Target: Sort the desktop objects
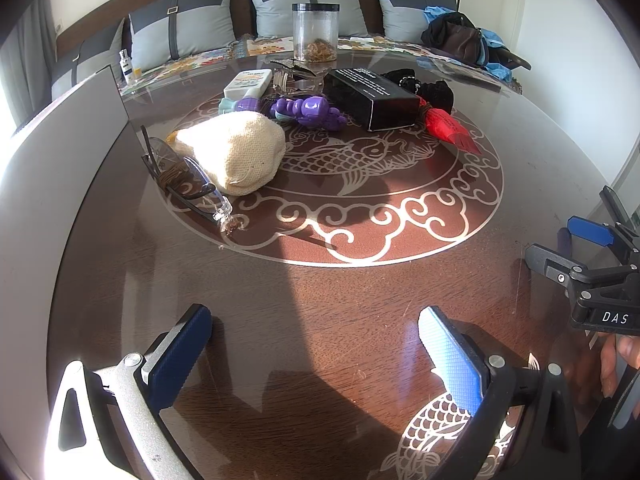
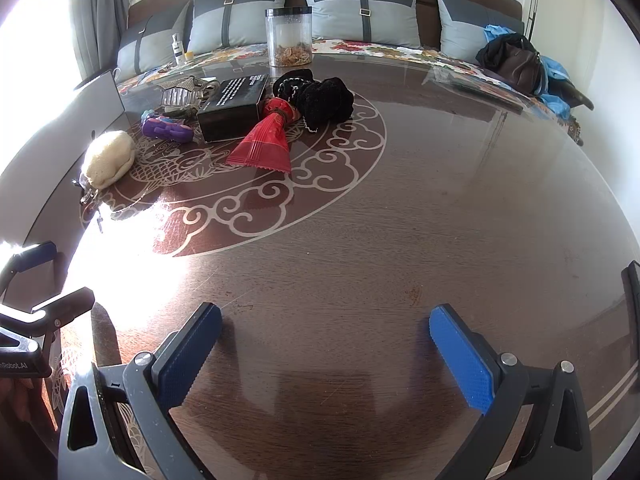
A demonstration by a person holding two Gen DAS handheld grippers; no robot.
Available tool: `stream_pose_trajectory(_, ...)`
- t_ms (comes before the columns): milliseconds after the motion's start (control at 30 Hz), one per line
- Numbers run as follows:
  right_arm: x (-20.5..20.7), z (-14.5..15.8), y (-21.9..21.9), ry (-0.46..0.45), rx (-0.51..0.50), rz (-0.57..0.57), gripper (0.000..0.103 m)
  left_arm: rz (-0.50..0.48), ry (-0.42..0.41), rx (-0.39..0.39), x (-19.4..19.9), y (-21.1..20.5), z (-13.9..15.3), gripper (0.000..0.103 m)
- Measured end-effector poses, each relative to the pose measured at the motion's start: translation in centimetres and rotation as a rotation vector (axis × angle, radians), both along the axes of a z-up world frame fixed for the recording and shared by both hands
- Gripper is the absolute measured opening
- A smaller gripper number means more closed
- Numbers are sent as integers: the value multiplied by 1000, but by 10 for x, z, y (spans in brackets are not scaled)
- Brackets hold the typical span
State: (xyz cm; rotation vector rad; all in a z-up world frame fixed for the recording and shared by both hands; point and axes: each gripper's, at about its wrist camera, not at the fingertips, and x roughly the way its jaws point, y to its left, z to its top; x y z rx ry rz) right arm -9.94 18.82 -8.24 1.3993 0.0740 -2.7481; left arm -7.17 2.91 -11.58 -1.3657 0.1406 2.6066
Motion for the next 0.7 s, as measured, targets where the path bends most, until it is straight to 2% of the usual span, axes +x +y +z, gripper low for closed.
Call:
stream_pose_trajectory(467,0,0,0,0,0,1,103,13,-11,4,6,-8,1,103)
stream_pose_trajectory(567,0,0,0,0,0,1,103,100,-31,30,3,-28,3,103)
stream_pose_trajectory(700,0,0,0,0,0,1,103,195,-58,126,-19,-55,13,103)
